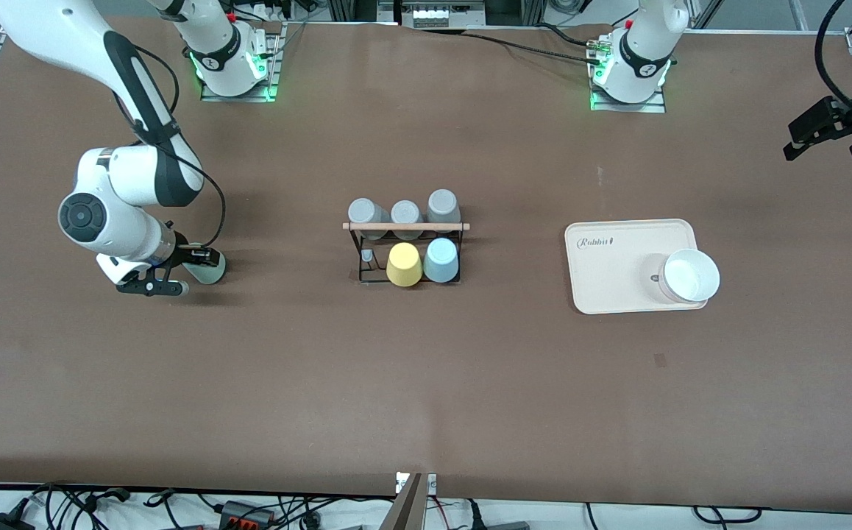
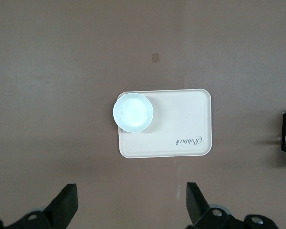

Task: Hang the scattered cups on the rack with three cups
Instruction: 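Lift the mint cup with the right gripper and carry it to the rack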

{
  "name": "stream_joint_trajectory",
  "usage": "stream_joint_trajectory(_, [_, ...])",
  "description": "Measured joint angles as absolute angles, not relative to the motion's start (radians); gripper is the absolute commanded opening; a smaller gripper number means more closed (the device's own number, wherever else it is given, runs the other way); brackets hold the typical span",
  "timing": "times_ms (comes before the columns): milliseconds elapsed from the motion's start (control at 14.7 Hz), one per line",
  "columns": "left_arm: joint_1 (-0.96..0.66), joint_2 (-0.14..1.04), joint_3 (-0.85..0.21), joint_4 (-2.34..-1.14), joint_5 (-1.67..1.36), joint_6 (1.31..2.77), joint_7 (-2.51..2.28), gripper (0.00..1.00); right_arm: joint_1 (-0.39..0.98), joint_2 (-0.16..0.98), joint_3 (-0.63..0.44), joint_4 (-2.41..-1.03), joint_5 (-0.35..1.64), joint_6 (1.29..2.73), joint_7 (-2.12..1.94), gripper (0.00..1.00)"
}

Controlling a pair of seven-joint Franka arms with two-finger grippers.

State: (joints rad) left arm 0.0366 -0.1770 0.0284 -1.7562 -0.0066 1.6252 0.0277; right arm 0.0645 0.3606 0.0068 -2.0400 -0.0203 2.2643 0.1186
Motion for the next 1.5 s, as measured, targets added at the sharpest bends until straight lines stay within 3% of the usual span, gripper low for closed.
stream_joint_trajectory(272, [0.036,-0.197,0.023,-1.753,-0.007,1.607,0.028,1.0,0.183,0.339,0.015,-1.784,-0.017,1.968,0.155,0.27])
stream_joint_trajectory(408, [0.036,-0.199,0.022,-1.753,-0.007,1.605,0.028,1.0,0.259,0.35,0.017,-1.671,-0.017,1.886,0.237,0.26])
stream_joint_trajectory(884, [0.031,-0.159,0.009,-1.732,-0.007,1.648,0.027,1.0,0.442,0.416,0.02,-1.517,0.045,1.863,0.507,0.26])
stream_joint_trajectory(1156, [0.028,-0.043,0.001,-1.614,-0.007,1.62,0.027,1.0,0.487,0.468,0.02,-1.46,0.074,1.866,0.623,0.26])
stream_joint_trajectory(1496, [0.031,0.021,0.002,-1.528,-0.007,1.564,0.023,1.0,0.544,0.546,0.021,-1.383,0.074,1.877,0.732,0.26])
